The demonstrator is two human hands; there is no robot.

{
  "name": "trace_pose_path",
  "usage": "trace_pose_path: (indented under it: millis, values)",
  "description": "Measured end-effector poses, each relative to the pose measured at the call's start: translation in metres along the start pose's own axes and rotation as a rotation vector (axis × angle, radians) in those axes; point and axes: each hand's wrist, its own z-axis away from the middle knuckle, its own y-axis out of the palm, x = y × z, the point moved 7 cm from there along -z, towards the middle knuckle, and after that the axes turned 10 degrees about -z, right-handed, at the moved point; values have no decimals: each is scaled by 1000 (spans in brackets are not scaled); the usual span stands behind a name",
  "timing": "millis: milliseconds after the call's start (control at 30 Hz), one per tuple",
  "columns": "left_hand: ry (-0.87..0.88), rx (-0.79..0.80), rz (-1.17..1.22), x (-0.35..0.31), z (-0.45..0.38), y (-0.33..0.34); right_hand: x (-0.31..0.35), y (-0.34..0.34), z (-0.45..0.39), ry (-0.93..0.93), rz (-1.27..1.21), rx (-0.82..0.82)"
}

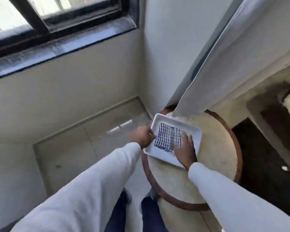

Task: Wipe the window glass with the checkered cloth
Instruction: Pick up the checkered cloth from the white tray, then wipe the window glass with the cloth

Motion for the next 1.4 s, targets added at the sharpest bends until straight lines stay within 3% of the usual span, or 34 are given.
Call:
trace_pose_path:
  millis: [200,467,633,733,800,967,1133,1400]
  values:
    - [48,-60,-118,-14,-70,74,-94,36,-62,308,-141,-41]
    - [-13,-132,-155,-24,-111,110,-136,61,-109,339,-146,-128]
    - [-134,0,126,-19,-108,103,-126,55,-103,423,-603,-93]
    - [-234,67,456,-13,-91,62,-78,32,-91,381,-987,2]
    - [-231,47,572,-15,-66,11,-26,10,-78,335,-1185,148]
    - [-46,-32,807,-45,23,-141,136,-54,-34,123,-1337,513]
    - [199,-350,869,-89,135,-308,304,-138,21,-81,-1410,635]
    - [506,-855,910,-117,322,-508,536,-257,136,-619,-1274,854]
